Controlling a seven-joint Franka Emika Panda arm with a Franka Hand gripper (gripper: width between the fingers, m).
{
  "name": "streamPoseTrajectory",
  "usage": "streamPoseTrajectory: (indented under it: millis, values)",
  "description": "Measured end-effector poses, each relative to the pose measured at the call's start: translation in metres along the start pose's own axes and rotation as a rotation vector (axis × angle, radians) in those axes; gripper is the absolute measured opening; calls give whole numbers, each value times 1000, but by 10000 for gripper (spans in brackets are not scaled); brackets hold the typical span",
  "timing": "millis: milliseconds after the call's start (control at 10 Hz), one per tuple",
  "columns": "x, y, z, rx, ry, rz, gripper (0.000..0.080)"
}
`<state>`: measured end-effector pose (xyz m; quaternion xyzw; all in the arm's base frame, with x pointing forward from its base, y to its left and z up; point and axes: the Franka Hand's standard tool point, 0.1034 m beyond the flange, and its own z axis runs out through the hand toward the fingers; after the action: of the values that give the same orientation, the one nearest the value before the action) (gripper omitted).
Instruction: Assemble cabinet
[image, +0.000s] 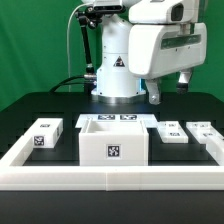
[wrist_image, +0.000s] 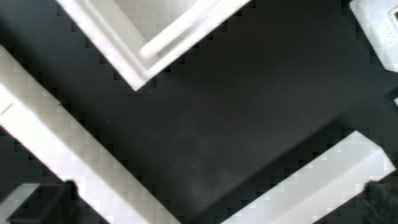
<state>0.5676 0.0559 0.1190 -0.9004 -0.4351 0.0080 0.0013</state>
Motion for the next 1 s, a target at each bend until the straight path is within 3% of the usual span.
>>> streamPoseTrajectory:
  millis: [600,700,800,1000]
  values:
    - [0,0,0,0,0,0,797]
    - [-1,-1,1,-11,12,-28,797]
    - [-9,-10,4,-26,25,-85,797]
    - [-30,-19,8,-12,6,-251,797]
